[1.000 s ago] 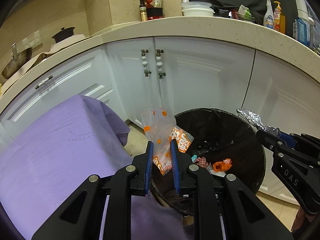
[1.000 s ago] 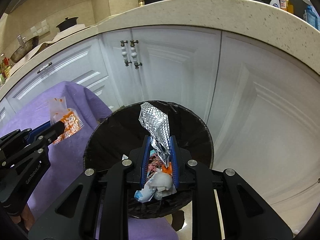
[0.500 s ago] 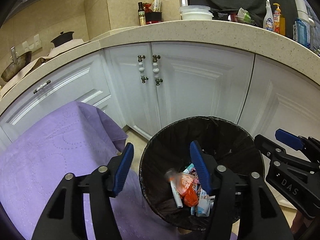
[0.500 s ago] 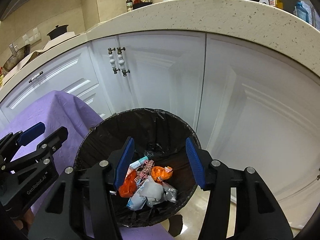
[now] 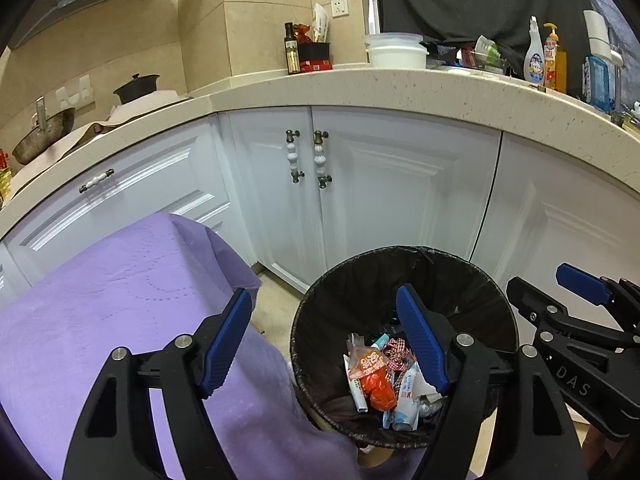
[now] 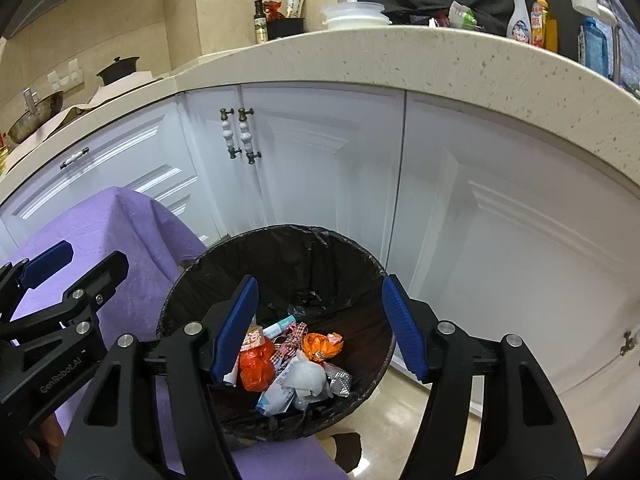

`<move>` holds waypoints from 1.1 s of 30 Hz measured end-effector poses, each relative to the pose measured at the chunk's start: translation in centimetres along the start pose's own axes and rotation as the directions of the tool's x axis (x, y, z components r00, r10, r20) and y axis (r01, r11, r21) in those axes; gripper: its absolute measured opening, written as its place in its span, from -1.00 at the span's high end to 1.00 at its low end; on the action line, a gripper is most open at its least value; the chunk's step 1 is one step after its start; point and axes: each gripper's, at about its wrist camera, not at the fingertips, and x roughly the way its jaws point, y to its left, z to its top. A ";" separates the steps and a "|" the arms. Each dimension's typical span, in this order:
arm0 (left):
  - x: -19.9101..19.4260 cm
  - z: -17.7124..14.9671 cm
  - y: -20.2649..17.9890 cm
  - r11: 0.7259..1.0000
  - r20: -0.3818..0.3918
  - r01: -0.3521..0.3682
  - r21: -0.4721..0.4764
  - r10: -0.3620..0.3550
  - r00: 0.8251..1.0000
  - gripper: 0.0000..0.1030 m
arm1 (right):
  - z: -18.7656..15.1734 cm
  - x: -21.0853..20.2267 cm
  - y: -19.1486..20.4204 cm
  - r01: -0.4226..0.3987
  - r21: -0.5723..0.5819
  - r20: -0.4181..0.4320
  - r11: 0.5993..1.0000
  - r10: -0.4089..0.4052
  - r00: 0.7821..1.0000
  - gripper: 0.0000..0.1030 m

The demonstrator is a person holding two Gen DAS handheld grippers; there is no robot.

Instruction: Collect trash

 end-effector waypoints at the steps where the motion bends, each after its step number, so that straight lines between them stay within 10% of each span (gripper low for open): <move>1: -0.4 0.0 0.2 1.000 0.004 -0.004 0.000 0.004 1.000 -0.41 | -0.1 -0.3 0.2 -0.002 -0.004 0.003 1.000 0.002 1.000 -0.22; 33: -12.0 -4.7 5.5 0.997 0.148 -0.045 -0.061 0.054 0.987 -0.62 | -4.8 -11.2 4.6 0.016 -0.071 0.098 0.997 -0.009 0.995 -0.56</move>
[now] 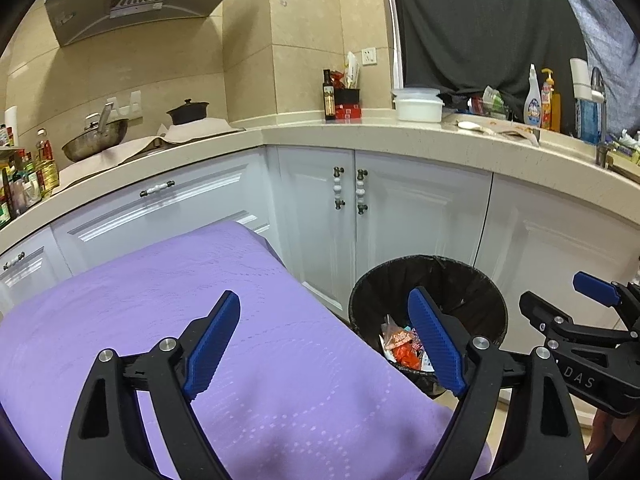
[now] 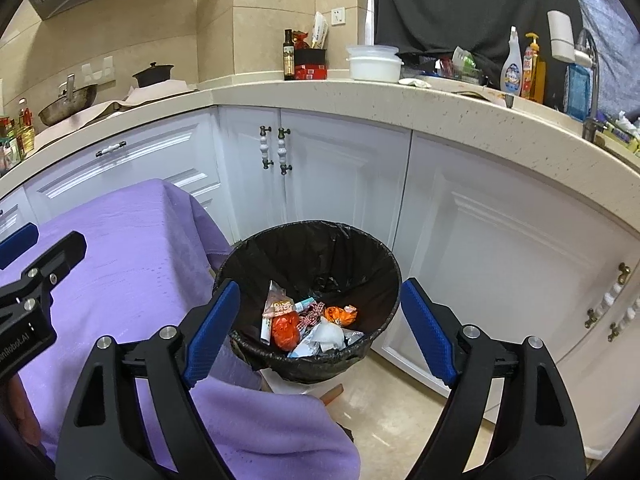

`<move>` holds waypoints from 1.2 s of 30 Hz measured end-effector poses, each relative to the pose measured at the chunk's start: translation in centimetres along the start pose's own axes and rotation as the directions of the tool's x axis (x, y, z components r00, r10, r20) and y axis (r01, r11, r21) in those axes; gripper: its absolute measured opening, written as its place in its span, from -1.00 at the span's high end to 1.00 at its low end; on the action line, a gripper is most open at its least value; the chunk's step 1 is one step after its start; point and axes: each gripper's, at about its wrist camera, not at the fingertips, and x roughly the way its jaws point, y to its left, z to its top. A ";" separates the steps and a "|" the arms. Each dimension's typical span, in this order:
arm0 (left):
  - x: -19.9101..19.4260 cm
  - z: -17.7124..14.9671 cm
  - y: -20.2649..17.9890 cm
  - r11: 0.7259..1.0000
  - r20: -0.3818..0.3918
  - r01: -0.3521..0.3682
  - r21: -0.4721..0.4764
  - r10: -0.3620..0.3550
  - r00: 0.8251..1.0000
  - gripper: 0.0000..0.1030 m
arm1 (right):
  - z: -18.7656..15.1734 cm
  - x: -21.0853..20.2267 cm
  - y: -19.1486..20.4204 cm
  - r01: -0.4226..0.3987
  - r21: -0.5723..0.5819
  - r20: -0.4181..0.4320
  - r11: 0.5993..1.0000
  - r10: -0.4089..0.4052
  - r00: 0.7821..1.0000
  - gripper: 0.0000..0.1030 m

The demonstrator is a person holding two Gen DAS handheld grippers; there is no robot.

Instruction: Collect trash

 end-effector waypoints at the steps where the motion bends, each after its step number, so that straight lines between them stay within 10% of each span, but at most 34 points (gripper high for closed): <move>1: -0.2 0.0 0.1 1.000 0.003 0.000 -0.003 0.000 1.000 -0.63 | 0.0 -0.3 0.0 0.000 -0.001 0.005 1.000 0.000 1.000 -0.56; 36: -2.8 -1.1 1.0 0.999 0.021 0.017 -0.027 -0.017 1.000 -0.64 | -1.2 -4.1 1.0 0.003 -0.006 0.073 1.000 -0.002 0.997 -0.58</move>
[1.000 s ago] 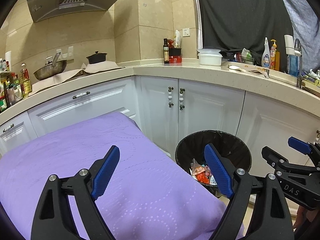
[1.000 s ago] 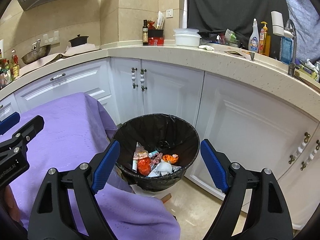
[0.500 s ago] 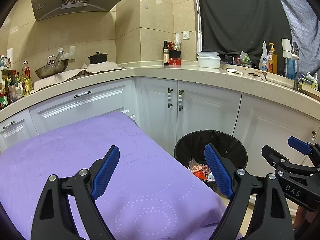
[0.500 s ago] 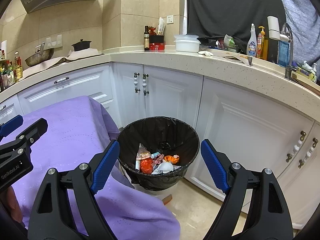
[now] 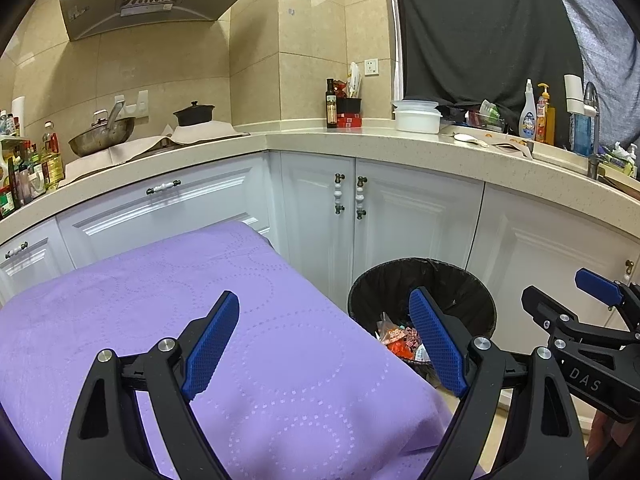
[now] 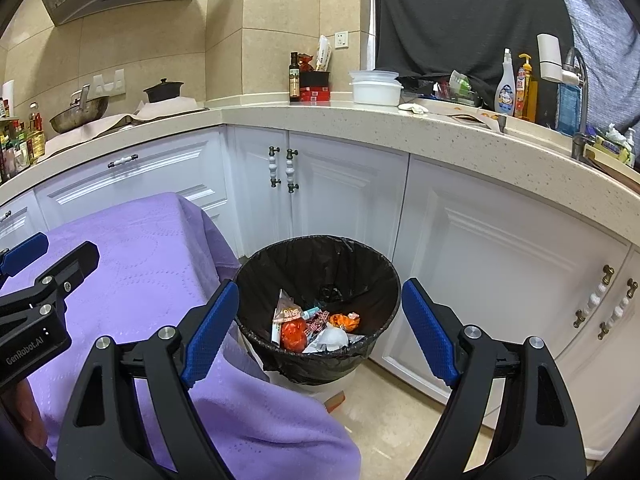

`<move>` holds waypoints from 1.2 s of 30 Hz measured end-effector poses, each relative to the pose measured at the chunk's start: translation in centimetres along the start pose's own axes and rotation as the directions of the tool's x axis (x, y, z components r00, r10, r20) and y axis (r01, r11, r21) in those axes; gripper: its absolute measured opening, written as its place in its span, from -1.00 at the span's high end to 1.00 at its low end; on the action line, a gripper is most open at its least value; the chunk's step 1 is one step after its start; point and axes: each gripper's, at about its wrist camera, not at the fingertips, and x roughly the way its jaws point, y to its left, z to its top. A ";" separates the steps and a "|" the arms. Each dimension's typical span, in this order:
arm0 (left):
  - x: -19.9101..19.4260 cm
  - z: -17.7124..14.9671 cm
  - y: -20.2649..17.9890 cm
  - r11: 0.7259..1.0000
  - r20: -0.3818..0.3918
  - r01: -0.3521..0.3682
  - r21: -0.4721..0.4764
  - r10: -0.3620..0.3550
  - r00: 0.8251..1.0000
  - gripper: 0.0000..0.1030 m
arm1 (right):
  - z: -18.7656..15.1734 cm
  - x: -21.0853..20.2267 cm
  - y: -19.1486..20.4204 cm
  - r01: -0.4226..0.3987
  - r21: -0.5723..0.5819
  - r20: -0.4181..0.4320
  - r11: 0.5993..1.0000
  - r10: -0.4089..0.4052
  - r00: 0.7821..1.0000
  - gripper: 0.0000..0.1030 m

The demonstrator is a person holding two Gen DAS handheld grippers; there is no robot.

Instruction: Collect trash

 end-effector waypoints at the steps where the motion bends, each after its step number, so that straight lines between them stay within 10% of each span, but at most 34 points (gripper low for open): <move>1: 0.1 0.0 0.0 1.000 -0.002 0.000 0.001 0.000 1.000 -0.64 | 0.0 0.0 0.0 0.000 0.000 0.000 1.000 0.000 1.000 -0.58; 36: 0.5 0.1 0.0 1.000 -0.011 0.003 -0.002 -0.003 1.000 -0.64 | 0.5 0.6 0.1 0.003 -0.005 -0.001 1.000 -0.003 1.000 -0.58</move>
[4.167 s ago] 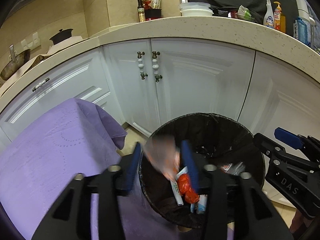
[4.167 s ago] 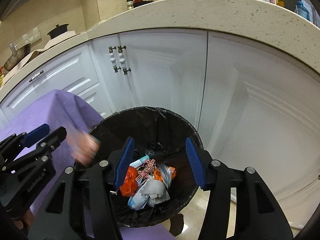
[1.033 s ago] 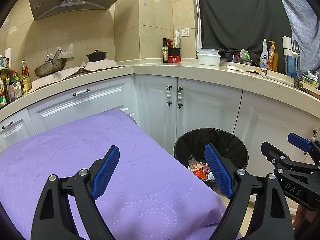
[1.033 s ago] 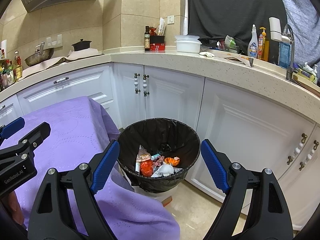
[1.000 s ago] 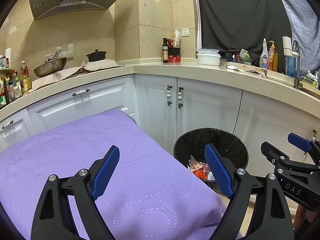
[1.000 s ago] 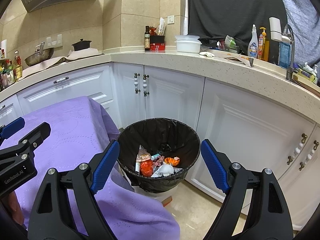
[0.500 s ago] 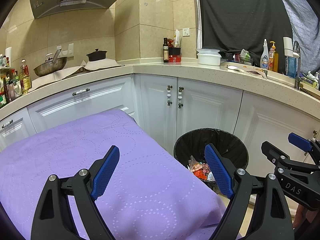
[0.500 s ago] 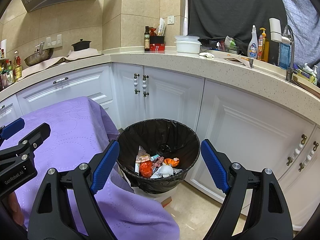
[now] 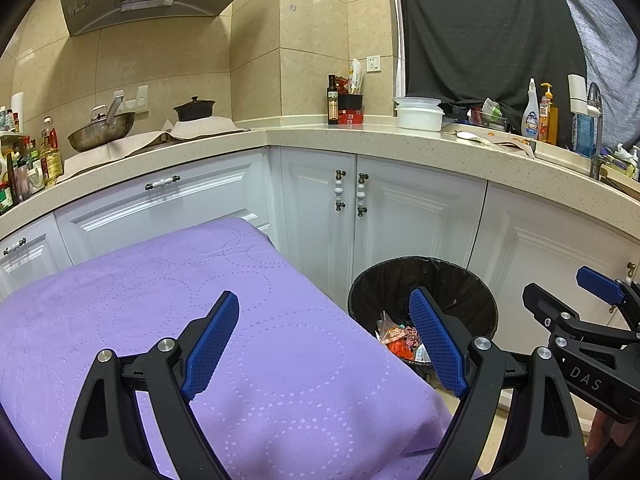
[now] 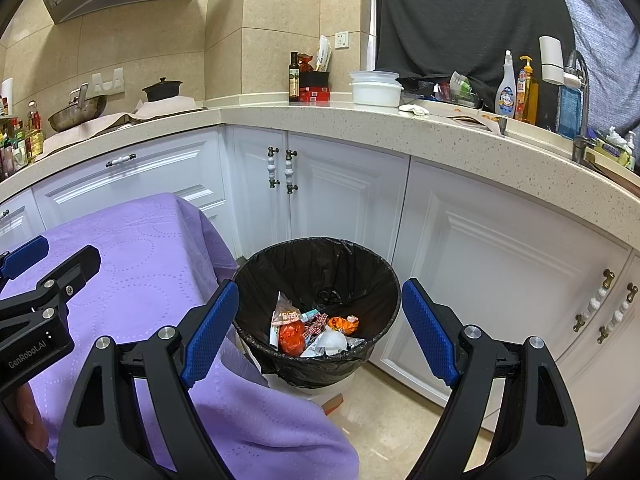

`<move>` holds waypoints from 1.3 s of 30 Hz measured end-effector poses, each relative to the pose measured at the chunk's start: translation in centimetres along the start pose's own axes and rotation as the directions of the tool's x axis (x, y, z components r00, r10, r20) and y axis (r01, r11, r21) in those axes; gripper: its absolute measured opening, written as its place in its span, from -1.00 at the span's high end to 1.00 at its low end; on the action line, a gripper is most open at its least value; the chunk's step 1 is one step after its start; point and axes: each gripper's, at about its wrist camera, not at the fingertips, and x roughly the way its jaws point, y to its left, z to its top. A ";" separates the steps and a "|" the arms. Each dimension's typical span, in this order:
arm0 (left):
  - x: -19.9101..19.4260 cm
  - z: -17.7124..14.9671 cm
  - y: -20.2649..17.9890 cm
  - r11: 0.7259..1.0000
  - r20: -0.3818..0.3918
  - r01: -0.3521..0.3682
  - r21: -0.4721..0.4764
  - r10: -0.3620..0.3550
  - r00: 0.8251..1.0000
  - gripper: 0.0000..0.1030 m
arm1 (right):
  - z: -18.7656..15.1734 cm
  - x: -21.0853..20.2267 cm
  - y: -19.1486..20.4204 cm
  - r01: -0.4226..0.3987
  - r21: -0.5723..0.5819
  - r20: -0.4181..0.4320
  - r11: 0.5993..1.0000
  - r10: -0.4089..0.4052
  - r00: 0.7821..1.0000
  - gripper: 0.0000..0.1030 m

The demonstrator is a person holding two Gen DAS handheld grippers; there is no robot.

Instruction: Collect trash

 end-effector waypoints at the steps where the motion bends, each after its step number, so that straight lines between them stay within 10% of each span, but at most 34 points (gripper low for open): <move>1: 0.1 -0.1 0.0 1.000 -0.001 0.000 -0.002 0.000 1.000 -0.64 | 0.0 0.0 0.0 0.000 0.000 0.000 1.000 0.000 1.000 -0.58; 39: 0.9 -0.1 0.0 0.998 -0.020 0.043 -0.042 -0.044 0.999 -0.70 | 0.0 0.7 -0.3 -0.002 0.000 -0.007 1.000 0.002 1.000 -0.59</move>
